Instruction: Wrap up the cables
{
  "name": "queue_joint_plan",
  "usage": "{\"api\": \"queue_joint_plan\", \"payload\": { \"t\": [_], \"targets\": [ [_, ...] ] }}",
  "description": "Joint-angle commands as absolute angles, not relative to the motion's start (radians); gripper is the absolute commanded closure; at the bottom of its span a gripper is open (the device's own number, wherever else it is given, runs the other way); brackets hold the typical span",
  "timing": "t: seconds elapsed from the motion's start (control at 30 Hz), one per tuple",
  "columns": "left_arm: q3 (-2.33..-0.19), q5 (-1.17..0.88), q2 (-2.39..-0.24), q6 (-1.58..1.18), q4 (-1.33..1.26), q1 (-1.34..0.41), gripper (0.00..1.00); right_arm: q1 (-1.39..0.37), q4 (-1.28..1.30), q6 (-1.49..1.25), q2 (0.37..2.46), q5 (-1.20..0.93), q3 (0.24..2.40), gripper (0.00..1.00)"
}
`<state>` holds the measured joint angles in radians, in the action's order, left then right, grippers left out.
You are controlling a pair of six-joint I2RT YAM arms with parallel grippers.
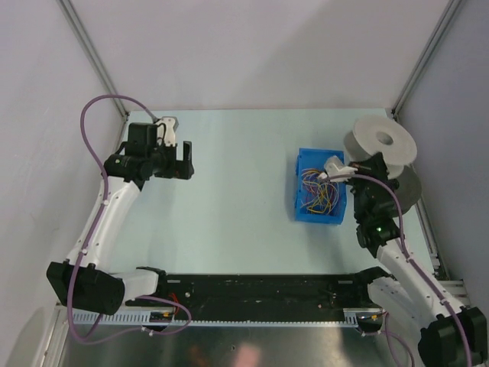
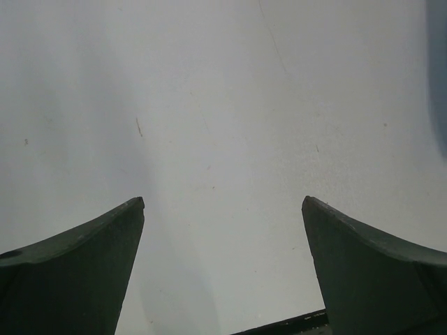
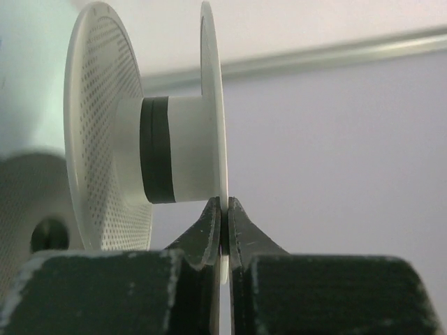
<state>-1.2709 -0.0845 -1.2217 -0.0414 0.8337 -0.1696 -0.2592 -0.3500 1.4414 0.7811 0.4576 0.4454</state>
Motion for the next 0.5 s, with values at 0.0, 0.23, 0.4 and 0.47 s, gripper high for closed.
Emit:
{"api": "queue_joint_plan", "payload": {
  "t": [0.0, 0.23, 0.4, 0.47],
  "targets": [
    [-1.334, -0.21, -1.234, -0.019, 0.821, -0.123, 0.01, -0.414, -0.531, 1.575, 0.832, 0.411, 0.632, 1.0],
    [-1.398, -0.516, -1.294, -0.065, 0.818, 0.055, 0.01, -0.864, -0.553, 1.624, 1.031, 0.483, 0.793, 1.0],
    [-1.423, -0.624, -1.328, -0.098, 0.813, 0.16, 0.01, -1.084, -0.576, 1.56, 1.217, 0.509, 0.839, 1.0],
    [-1.423, -0.667, -1.335, -0.094, 0.811, 0.189, 0.01, -1.121, -0.61, 1.521, 1.288, 0.499, 0.841, 1.0]
  ]
}}
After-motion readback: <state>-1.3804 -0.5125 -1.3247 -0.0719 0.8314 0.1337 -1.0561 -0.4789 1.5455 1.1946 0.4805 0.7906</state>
